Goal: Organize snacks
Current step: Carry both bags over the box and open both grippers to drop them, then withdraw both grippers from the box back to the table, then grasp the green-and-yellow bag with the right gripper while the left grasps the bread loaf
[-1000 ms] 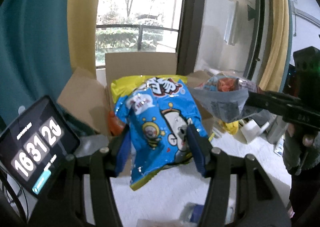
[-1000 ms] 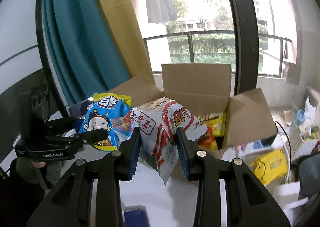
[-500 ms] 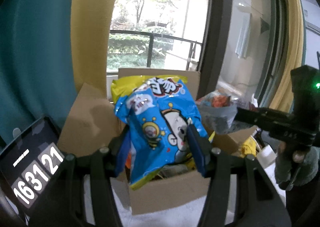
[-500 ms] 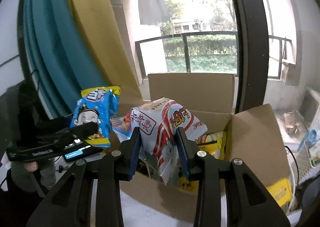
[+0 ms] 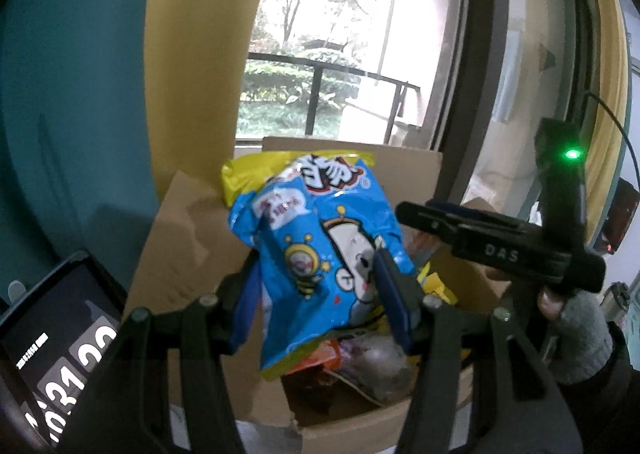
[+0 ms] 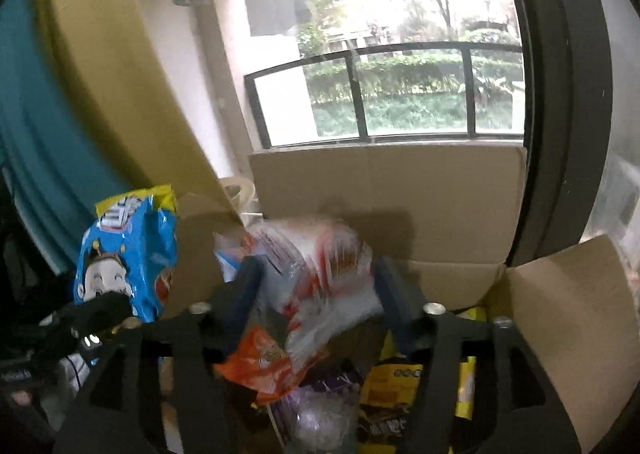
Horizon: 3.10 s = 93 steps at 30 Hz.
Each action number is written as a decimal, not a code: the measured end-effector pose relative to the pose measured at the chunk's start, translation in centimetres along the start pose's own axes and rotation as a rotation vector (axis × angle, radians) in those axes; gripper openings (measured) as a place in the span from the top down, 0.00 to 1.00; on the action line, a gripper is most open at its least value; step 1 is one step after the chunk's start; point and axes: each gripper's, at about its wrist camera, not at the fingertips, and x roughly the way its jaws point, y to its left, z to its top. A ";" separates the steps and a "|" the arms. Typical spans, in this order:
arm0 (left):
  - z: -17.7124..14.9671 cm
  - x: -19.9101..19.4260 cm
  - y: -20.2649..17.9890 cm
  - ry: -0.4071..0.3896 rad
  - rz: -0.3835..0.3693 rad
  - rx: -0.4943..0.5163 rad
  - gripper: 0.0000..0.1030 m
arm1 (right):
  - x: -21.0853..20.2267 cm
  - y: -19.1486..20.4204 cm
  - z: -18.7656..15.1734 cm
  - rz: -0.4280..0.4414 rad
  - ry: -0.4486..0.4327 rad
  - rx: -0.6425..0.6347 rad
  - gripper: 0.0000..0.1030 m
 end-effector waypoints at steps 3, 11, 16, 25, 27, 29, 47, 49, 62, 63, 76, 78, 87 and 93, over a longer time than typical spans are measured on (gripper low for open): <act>-0.1 0.6 -0.3 0.012 0.003 0.007 0.45 | -0.3 -0.1 -0.4 -0.010 -0.005 -0.010 0.37; -0.5 3.3 -2.5 0.086 -0.010 0.054 0.45 | -2.3 -1.2 -0.9 -0.018 0.008 -0.003 0.37; -1.2 5.7 -3.3 0.155 0.018 0.064 0.43 | -3.1 -1.8 -0.8 -0.021 0.003 0.013 0.37; -0.5 5.1 -3.4 0.145 0.041 0.046 0.12 | -6.6 -3.2 -1.4 -0.050 -0.015 0.017 0.37; -0.6 4.1 -3.8 0.141 0.048 0.058 0.12 | -7.2 -3.3 -1.7 -0.055 -0.017 0.019 0.37; -0.6 3.5 -4.3 0.138 0.049 0.064 0.12 | -8.0 -3.2 -2.1 -0.057 -0.014 0.025 0.37; -5.6 -9.4 -8.5 0.080 -0.013 0.085 0.12 | -17.5 0.5 -7.4 -0.048 -0.003 0.004 0.37; -6.4 -10.4 -9.0 0.081 -0.019 0.091 0.12 | -18.4 1.0 -8.0 -0.043 0.002 -0.002 0.37; -12.1 -14.5 -10.4 0.126 -0.052 0.050 0.12 | -23.4 2.3 -14.8 -0.047 0.060 0.017 0.37; -12.5 -14.8 -10.5 0.132 -0.056 0.045 0.12 | -23.6 2.3 -15.2 -0.047 0.065 0.019 0.37; -19.9 -17.0 -11.4 0.242 -0.081 -0.036 0.12 | -26.8 2.6 -22.6 -0.027 0.162 0.076 0.37; -21.0 -17.5 -11.4 0.252 -0.078 -0.058 0.12 | -27.2 2.5 -23.7 -0.028 0.179 0.096 0.37; -25.5 -18.7 -11.0 0.332 -0.077 -0.144 0.12 | -28.6 2.2 -28.8 -0.017 0.253 0.175 0.34; -27.6 -19.1 -11.5 0.393 -0.102 -0.152 0.12 | -29.3 1.5 -31.8 0.004 0.300 0.244 0.27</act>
